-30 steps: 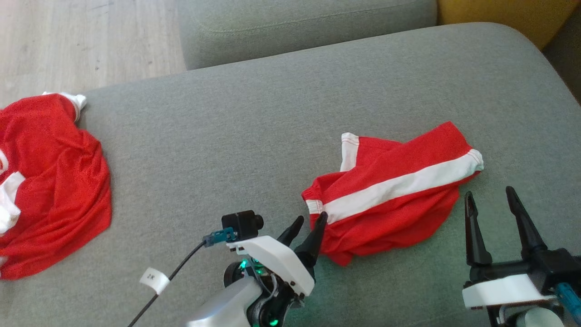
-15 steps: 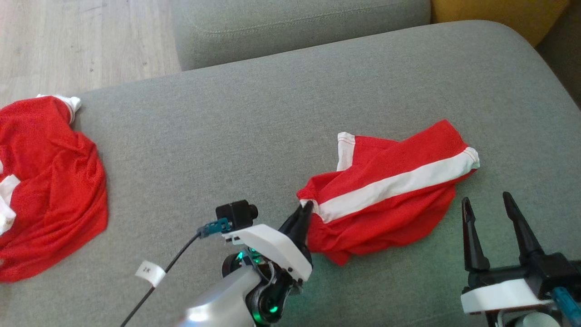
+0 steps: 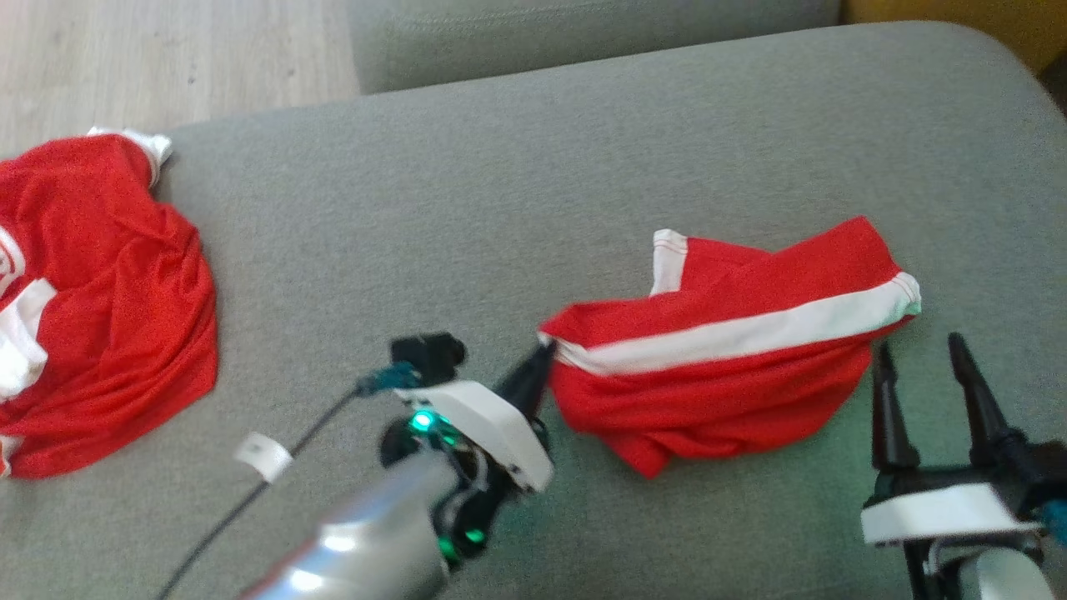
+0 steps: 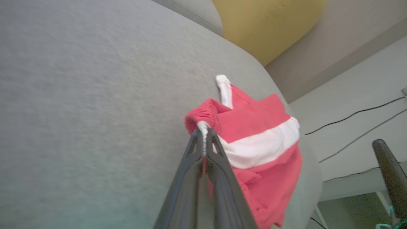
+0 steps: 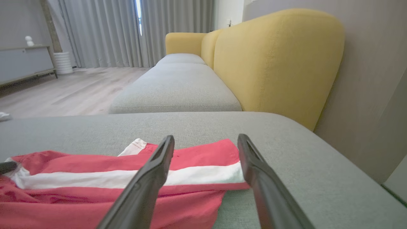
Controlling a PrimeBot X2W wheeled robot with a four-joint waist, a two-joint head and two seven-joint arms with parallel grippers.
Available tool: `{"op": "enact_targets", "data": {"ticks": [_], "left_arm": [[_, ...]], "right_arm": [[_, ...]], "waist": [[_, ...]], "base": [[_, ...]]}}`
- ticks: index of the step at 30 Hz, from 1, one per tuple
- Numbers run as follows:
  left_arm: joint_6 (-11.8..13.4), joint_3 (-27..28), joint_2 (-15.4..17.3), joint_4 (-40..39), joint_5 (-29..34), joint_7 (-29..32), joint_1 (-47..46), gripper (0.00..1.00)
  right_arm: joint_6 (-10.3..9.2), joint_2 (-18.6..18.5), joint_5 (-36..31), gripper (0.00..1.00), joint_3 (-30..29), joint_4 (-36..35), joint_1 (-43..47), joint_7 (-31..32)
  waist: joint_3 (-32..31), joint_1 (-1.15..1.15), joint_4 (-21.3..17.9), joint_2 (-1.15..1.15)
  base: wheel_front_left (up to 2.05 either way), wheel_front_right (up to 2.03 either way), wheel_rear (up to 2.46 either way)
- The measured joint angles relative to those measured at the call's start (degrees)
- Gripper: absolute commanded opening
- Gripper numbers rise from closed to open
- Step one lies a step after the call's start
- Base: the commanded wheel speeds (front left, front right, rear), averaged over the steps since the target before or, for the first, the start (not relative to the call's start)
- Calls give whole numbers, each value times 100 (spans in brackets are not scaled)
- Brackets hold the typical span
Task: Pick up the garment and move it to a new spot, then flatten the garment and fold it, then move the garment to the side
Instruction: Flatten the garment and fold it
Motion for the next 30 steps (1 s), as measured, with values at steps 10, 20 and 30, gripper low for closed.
{"op": "enact_targets", "data": {"ticks": [10,20,30], "left_arm": [[-81,90,576,189,385,-315,-436,0],[-146,71,699,80,466,-301,-592,0],[-172,8,694,42,491,-301,-593,0]], "right_arm": [[0,-192,2263,100,343,1852,-802,192],[0,-1301,4100,100,1220,1784,-1581,1072],[0,-1889,5376,84,1969,1784,-1653,1384]], "waist": [[304,0,224,0],[507,0,323,0],[551,0,469,0]], "base": [[0,0,0],[0,0,0],[0,0,0]]}}
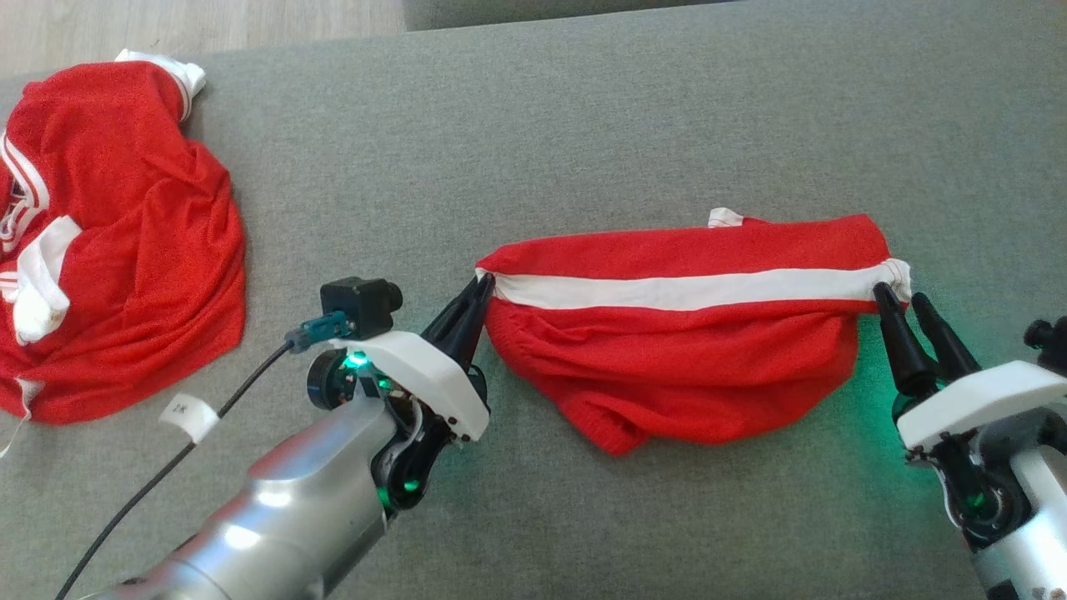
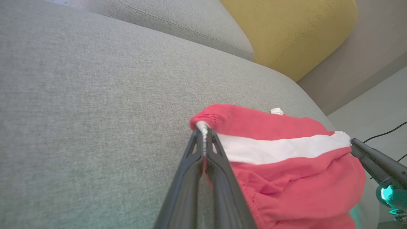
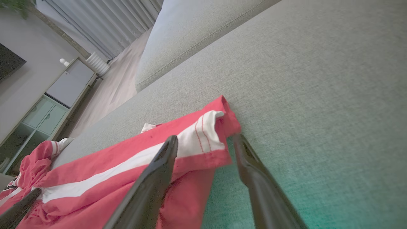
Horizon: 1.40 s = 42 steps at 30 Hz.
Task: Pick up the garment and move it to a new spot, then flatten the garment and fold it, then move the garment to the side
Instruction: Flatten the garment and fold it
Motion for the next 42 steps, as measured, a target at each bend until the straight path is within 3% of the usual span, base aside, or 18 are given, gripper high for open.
{"op": "enact_targets", "data": {"ticks": [3,4,7,8,9,15,21,27,31,37,42], "left_arm": [[0,-7,0,-4,33,1,0,0],[0,-8,0,-5,33,13,0,0],[0,-14,0,-11,33,42,-1,0],[0,-16,0,-12,33,42,-1,0],[0,-20,0,-12,34,42,-2,0],[2,-52,3,-16,233,-83,-38,0],[109,248,34,-236,1084,-314,-558,0],[202,1000,20,-611,2409,-332,-1419,0],[137,1455,-55,-515,2974,-337,-2116,0],[36,2873,-289,-730,3906,-369,-3325,0],[-213,3675,-492,-1179,4375,-371,-3060,0]], "right_arm": [[0,-41,93,78,171,127,-117,-60],[0,-53,122,70,221,160,-164,-69],[0,-104,212,41,388,249,-303,-145],[0,-116,243,26,435,274,-339,-163],[-1,-132,261,0,493,301,-375,-186],[0,-316,398,0,759,376,-558,-447],[0,-723,460,0,762,164,-1050,-868],[0,-1156,483,0,620,-210,-2169,-1037],[0,-1229,369,0,577,-271,-3179,-1121],[0,-1315,192,0,338,-224,-4518,-1288],[0,-1383,212,0,58,-335,-4713,-1346]], "waist": [[23,0,10,0],[31,0,11,0],[53,0,12,0],[60,0,13,0],[68,0,15,0],[114,0,22,0],[267,0,-4,0],[520,0,-74,0],[706,1,-150,0],[953,1,-217,0],[938,0,-198,0]], "base": [[0,0,0],[0,0,0],[0,0,0],[0,0,0],[0,0,0],[0,0,0],[0,0,0],[0,0,0],[0,0,0],[0,0,0],[0,0,0]]}}
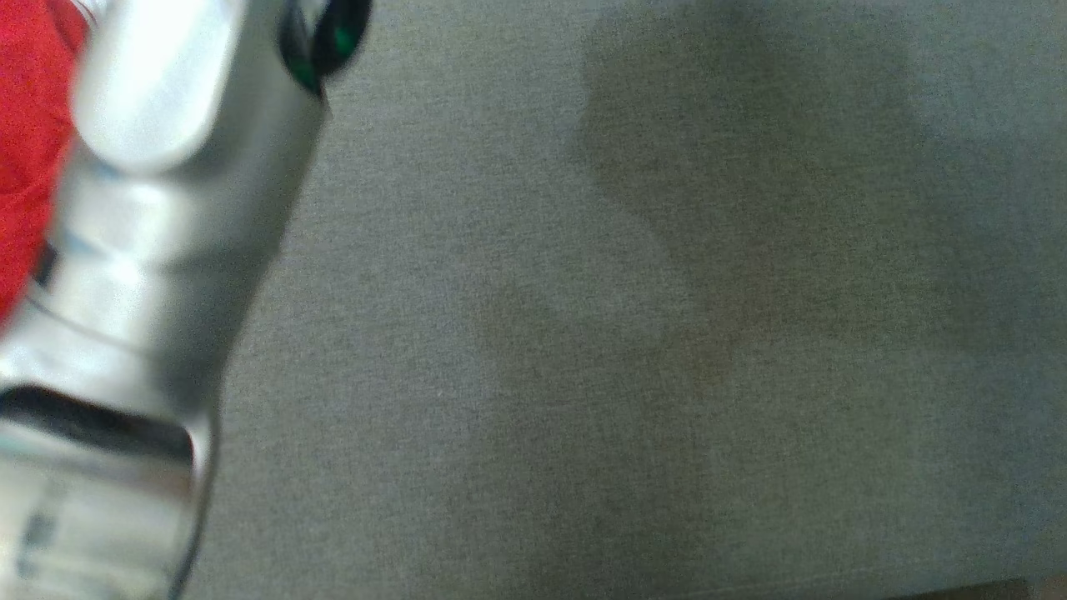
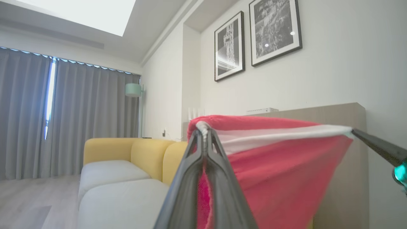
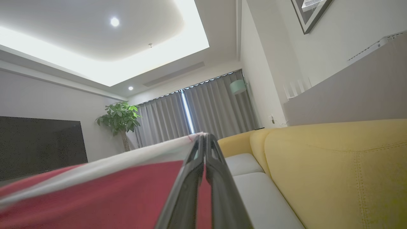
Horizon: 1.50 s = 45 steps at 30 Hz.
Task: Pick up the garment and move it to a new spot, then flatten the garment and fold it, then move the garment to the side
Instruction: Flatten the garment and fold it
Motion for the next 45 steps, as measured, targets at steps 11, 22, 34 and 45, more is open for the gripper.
{"op": "enact_targets", "data": {"ticks": [11,22,34,45], "left_arm": [[-138,-1032,52,-343,-79,2,3252,0],[-138,-2366,314,-455,98,8,5202,0],[-137,-2936,656,-771,-322,10,5372,0],[62,-1582,383,-808,404,9,4960,0]], "right_arm": [[0,-105,291,0,-264,-557,2921,-29],[0,62,431,0,-1432,-1140,5812,252],[-1,983,-369,0,-2960,-2526,7325,1502],[-1,1527,-1473,100,-1889,-2761,7543,2797]], "waist": [[-397,-1,122,0],[-975,-1,63,0],[-1178,-1,218,0],[-886,1,421,0]], "base": [[0,0,0],[0,0,0],[0,0,0],[0,0,0]]}}
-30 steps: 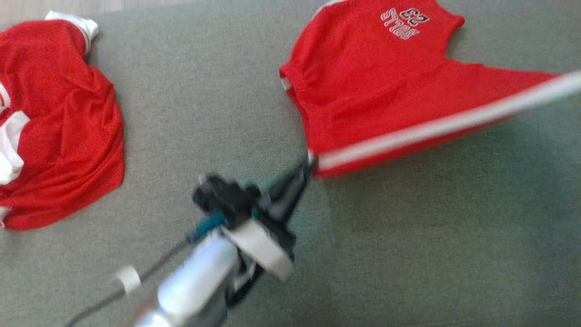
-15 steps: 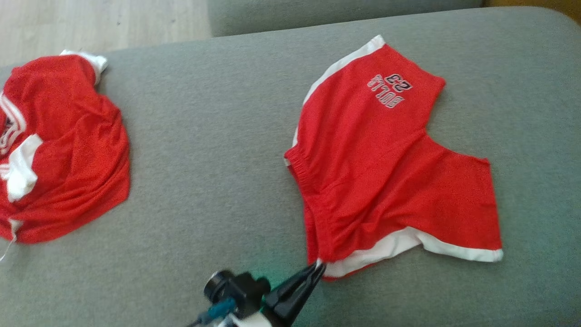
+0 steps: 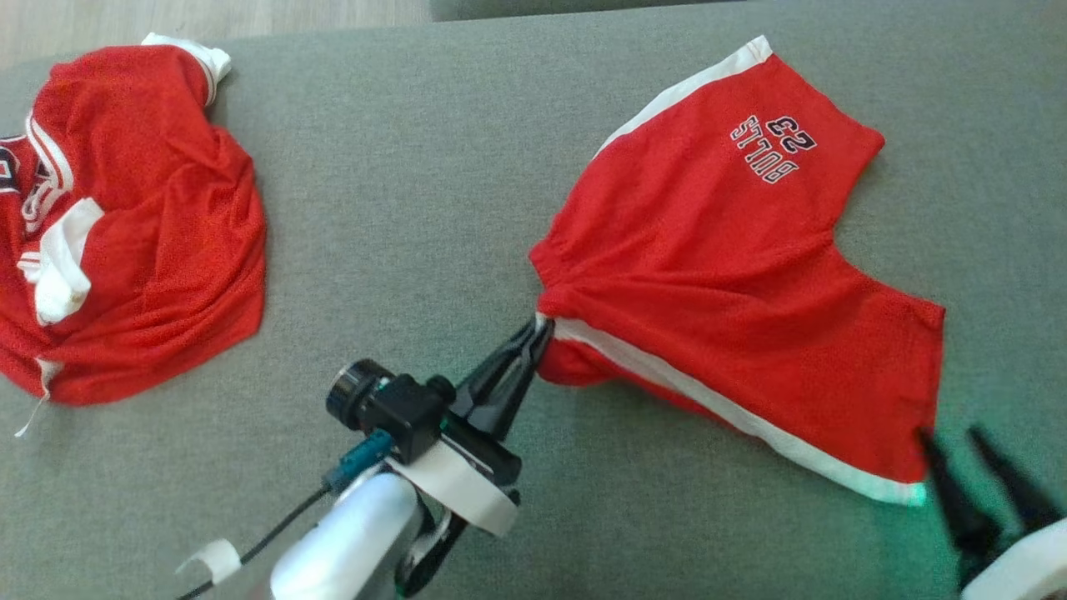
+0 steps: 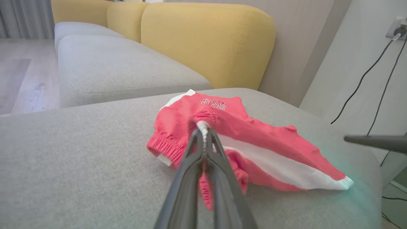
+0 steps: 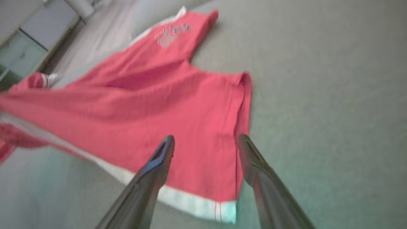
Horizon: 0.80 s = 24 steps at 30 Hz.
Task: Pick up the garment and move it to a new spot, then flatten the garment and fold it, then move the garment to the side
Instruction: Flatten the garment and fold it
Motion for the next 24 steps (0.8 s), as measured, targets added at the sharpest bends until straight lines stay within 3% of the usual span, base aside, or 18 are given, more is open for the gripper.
{"op": "enact_targets", "data": {"ticks": [2,8,14,17,19,20,24], "left_arm": [[-49,179,-2,1,126,0,-57,0],[-123,330,-69,15,323,0,-209,0],[-156,380,-155,38,475,0,-290,0],[-156,386,-189,52,504,0,-299,0],[-157,383,-205,63,504,0,-320,0],[-157,381,-208,62,504,0,-336,0],[-158,367,-204,63,504,0,-358,0]], "right_arm": [[0,-10,-129,100,348,24,271,204],[0,-109,-102,100,675,138,413,556],[1,-216,-51,100,681,252,410,692],[1,-234,-52,65,647,313,400,678],[1,-268,-52,28,620,367,398,686],[1,-285,-53,0,604,386,398,686],[1,-305,-94,0,559,450,392,602]], "waist": [[76,0,-9,0],[279,0,1,0],[472,0,67,0],[528,0,98,0],[547,0,123,0],[551,0,134,0],[506,0,140,0]], "base": [[0,0,0],[0,0,0],[0,0,0],[0,0,0],[0,0,0],[0,0,0],[0,0,0]]}}
